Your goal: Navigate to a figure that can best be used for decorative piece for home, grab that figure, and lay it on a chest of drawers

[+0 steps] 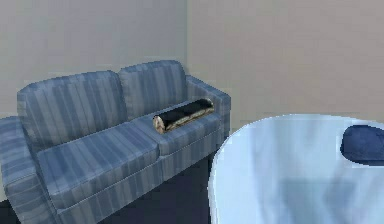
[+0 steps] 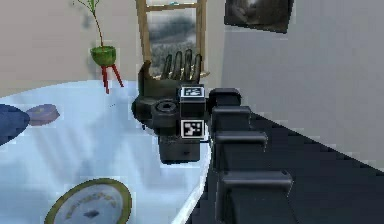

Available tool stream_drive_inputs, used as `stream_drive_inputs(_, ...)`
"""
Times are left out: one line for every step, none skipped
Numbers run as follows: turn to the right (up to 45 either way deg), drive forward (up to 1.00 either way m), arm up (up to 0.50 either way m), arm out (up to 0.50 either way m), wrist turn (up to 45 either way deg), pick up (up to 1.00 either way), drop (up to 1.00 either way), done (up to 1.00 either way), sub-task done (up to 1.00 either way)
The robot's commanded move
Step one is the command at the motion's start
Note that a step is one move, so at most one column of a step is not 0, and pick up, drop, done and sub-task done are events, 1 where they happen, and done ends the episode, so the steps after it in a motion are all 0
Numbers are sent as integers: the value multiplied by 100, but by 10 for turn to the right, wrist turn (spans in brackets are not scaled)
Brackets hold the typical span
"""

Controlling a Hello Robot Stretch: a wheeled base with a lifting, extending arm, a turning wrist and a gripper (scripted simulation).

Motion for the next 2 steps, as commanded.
stream_drive_inputs(0, 0, 0, 0, -450, 0, 0, 0, 0)
stream_drive_inputs(0, 0, 0, 0, -450, 0, 0, 0, 0)
